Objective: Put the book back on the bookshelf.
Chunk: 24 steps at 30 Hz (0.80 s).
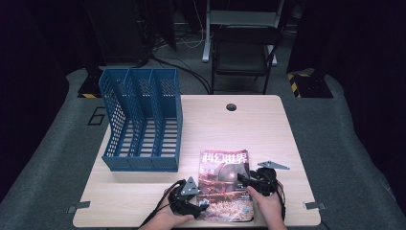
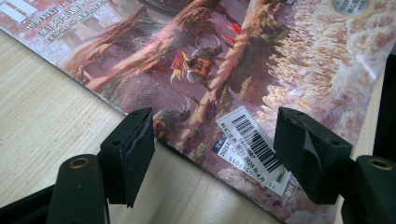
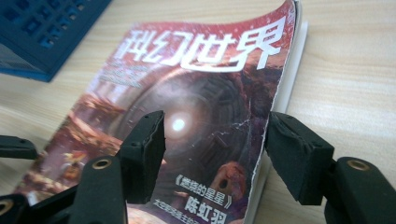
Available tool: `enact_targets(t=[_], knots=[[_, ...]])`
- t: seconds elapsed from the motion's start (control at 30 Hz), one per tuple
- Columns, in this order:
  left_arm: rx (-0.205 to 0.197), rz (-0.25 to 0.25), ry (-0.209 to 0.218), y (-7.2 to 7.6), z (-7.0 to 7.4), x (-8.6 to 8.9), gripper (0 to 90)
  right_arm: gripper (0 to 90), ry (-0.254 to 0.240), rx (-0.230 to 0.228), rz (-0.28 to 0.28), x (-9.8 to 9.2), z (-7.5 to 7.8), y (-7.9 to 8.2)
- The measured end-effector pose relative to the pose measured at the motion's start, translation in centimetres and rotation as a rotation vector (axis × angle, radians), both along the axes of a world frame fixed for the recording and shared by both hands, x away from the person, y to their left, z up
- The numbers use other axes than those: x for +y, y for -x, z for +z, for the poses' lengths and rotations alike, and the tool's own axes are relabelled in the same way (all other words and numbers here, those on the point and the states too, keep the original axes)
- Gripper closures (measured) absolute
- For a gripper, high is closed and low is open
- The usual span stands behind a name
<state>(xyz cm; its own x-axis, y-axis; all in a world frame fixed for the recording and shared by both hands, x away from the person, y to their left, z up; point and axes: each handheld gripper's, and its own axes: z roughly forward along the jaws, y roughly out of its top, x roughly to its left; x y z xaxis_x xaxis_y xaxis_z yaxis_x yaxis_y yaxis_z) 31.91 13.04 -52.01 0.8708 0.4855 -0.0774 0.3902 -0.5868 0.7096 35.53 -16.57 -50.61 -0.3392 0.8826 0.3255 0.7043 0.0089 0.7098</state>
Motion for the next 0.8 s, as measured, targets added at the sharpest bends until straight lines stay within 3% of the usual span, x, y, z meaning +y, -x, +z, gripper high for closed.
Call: enact_targets(t=[0.2,0.47,0.67,0.73,0.8], knots=[[0.001,0.003,0.003,0.0,0.0,0.0,29.0,40.6,-0.073,-0.038,0.012,0.0,1.2,0.5],[-0.002,0.001,0.002,0.0,0.0,0.0,29.1,41.1,-0.051,-0.026,0.032,0.4,1.1,0.6],[-0.003,0.0,0.003,0.0,0.0,0.0,29.1,42.0,-0.041,0.002,0.029,0.3,0.1,-0.3],[-0.003,-0.001,0.002,0.0,0.0,0.0,29.1,42.0,-0.046,0.015,0.054,0.5,-0.4,-0.5],[-0.001,0.003,0.009,0.1,-0.1,0.0,29.1,41.7,-0.021,0.018,0.061,0.9,-0.6,-0.6]])
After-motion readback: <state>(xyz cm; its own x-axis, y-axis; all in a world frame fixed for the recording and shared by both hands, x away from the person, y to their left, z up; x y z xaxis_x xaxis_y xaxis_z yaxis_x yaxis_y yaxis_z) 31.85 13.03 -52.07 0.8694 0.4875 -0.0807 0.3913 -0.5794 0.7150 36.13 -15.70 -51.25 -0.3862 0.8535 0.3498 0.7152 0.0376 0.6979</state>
